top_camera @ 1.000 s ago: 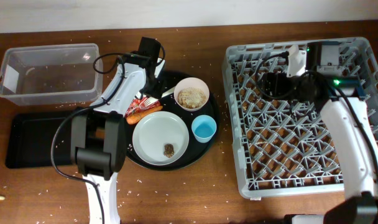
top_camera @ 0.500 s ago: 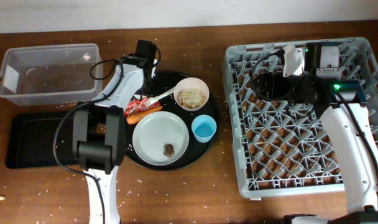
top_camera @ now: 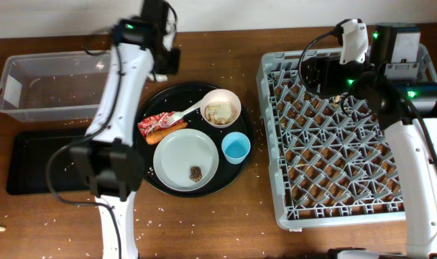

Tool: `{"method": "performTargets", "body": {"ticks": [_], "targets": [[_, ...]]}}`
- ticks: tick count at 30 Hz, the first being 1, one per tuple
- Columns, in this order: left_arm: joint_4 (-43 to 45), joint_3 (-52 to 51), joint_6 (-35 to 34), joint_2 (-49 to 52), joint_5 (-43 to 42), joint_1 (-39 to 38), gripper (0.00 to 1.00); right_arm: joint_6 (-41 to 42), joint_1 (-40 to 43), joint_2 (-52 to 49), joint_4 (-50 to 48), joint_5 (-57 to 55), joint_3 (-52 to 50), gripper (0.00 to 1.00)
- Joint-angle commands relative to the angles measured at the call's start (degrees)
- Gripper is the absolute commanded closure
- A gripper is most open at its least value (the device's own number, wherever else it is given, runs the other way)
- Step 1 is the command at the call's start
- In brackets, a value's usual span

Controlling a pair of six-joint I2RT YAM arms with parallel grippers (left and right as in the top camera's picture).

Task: Sort waste into correct bins and load items into the dishwasher rack
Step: 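Carry tissue with left gripper into clear plastic bin and release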

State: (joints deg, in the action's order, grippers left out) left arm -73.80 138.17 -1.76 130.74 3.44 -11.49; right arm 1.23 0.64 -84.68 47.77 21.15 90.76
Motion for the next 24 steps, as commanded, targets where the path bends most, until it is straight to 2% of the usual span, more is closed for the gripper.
{"method": "performTargets", "body": {"ticks": [1, 6, 7, 8, 9, 10, 11, 19, 20, 21, 22, 23, 24], "targets": [[-1.38, 5.92, 0.02, -2.14, 4.48, 7.06, 0.99, -0.39, -0.26, 0.87, 0.24, 0.7, 1.16, 0.15], [0.72, 5.14, 0.04, 2.97, 4.52, 20.04, 0.99, -0.39, -0.26, 0.85, 0.22, 0.7, 1.16, 0.15], [1.53, 5.14, 0.02, 4.7, 4.46, 21.62, 0.86, -0.39, -0.26, 0.85, 0.24, 0.7, 1.16, 0.15], [1.55, 5.14, 0.02, 6.58, 3.85, 22.82, 0.67, -0.39, -0.26, 0.85, 0.42, 0.7, 1.16, 0.15], [0.63, 5.14, 0.02, 8.09, 2.25, 23.69, 0.32, -0.42, -0.26, 0.85, 0.83, 0.68, 1.16, 0.15], [-1.18, 5.14, 0.02, 9.53, 0.24, 24.33, 0.01, -0.42, -0.26, 0.85, 1.31, 0.68, 1.16, 0.15], [-1.6, 5.14, 0.02, 9.84, 0.22, 24.37, 0.01, -0.42, -0.26, 0.85, 1.4, 0.68, 1.16, 0.15], [-6.16, 17.09, 0.04, 6.78, -0.24, 22.84, 0.01, -1.07, -0.26, 0.85, 2.4, -0.63, 1.16, 0.15], [-5.46, 17.14, 0.0, 6.78, 1.05, 22.97, 0.1, -1.07, -0.26, 0.85, 2.56, -0.63, 1.16, 0.14], [-4.66, 17.0, -0.9, 7.28, 3.02, 23.37, 0.33, -1.07, -0.26, 0.85, 2.62, -0.66, 1.16, 0.14], [-4.28, 16.46, -4.2, 7.89, 5.84, 23.82, 0.74, -1.07, -0.26, 0.85, 2.78, -0.81, 1.16, 0.14], [-4.7, 16.24, -7.72, 8.44, 8.41, 24.04, 0.99, -1.05, -0.26, 0.85, 2.93, -0.79, 1.16, 0.14], [-5.29, 16.13, -9.84, 8.96, 9.7, 24.15, 0.99, -1.05, -0.26, 0.85, 3.26, -0.79, 1.16, 0.14]]}}
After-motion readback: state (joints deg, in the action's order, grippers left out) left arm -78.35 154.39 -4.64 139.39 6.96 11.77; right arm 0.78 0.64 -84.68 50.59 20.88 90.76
